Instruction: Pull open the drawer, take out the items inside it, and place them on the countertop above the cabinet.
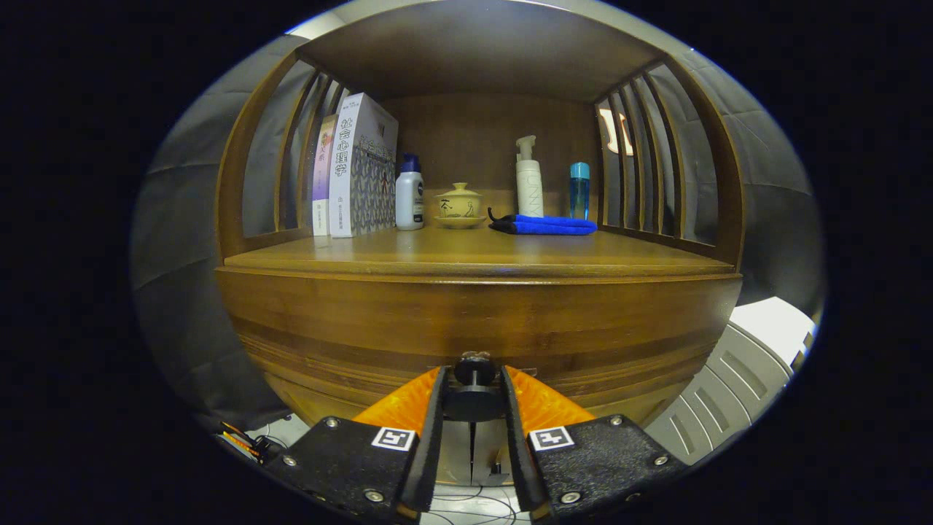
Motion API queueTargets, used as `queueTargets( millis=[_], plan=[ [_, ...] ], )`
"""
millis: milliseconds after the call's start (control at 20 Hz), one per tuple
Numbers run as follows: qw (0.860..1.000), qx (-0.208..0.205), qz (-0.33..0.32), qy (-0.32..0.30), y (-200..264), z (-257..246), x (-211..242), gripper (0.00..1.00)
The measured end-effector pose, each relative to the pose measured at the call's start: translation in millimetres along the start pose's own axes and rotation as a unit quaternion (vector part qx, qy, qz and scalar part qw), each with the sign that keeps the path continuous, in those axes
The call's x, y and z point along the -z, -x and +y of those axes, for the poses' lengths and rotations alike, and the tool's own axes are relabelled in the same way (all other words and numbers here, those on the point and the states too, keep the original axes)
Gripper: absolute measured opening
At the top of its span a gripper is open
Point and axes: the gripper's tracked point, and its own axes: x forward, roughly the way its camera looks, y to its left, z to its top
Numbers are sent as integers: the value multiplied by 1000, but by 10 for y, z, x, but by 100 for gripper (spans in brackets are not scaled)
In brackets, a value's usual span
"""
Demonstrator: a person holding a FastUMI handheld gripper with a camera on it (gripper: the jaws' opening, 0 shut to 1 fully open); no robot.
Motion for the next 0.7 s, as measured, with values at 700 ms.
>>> queueTargets(
  millis=[700],
  plan=[
    [999,-6,23,23,684,-23,181,27]
  ],
)
